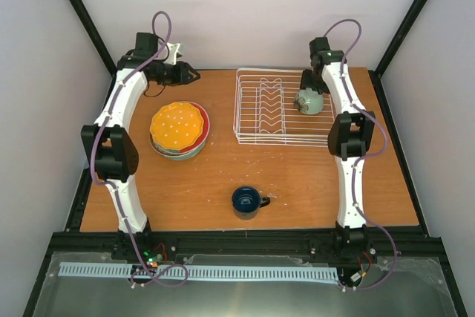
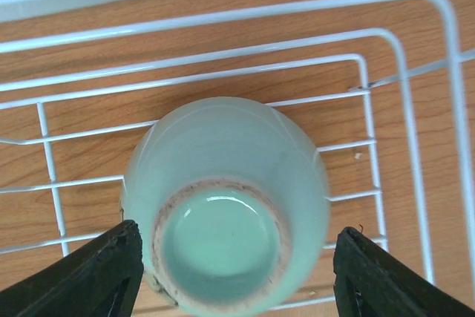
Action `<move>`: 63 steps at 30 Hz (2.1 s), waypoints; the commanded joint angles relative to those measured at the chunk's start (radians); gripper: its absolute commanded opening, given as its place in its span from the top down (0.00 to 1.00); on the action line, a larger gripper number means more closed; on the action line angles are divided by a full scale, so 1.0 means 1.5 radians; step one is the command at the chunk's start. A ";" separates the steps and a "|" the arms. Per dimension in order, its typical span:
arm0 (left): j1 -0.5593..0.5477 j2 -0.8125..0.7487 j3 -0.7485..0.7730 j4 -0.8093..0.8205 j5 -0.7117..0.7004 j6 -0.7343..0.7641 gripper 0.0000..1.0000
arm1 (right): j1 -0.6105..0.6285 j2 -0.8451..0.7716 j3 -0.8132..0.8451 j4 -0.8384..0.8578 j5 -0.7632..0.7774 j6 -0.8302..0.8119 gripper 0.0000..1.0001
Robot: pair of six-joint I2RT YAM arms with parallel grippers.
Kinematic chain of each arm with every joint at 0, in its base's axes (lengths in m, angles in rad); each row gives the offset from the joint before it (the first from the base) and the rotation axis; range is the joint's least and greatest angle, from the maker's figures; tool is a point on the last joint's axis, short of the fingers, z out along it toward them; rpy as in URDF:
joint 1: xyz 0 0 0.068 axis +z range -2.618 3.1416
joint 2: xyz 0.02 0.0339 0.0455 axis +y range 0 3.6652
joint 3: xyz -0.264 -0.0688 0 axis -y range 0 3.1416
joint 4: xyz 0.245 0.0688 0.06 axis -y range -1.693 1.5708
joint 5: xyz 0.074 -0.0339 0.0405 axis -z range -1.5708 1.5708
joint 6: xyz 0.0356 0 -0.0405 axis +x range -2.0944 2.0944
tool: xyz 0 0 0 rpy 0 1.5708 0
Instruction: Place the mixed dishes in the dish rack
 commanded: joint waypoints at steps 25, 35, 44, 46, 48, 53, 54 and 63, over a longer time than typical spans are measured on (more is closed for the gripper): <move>-0.459 -0.278 -0.235 -0.248 -0.269 -0.021 0.79 | 0.105 -0.626 -0.690 0.190 0.082 0.000 0.34; -0.507 -0.205 -0.269 -0.218 -0.316 -0.023 0.82 | 0.171 -0.660 -0.740 0.082 -0.169 -0.081 0.35; -0.512 -0.207 -0.282 -0.214 -0.230 0.006 0.77 | 0.173 -0.728 -0.861 0.014 -0.252 -0.054 0.35; -0.521 -0.209 -0.284 -0.214 -0.219 0.004 0.76 | 0.173 -0.725 -0.865 0.005 -0.305 -0.054 0.35; -0.527 -0.211 -0.292 -0.213 -0.210 -0.001 0.74 | 0.173 -0.718 -0.867 -0.011 -0.349 -0.054 0.35; -0.531 -0.207 -0.319 -0.209 -0.200 -0.014 0.72 | 0.172 -0.697 -0.891 -0.044 -0.462 -0.061 0.34; -0.531 -0.203 -0.318 -0.210 -0.203 -0.015 0.72 | 0.173 -0.690 -0.896 -0.051 -0.481 -0.063 0.34; -0.531 -0.162 -0.294 -0.228 -0.193 -0.016 0.73 | 0.183 -0.649 -0.927 -0.064 -0.538 -0.053 0.33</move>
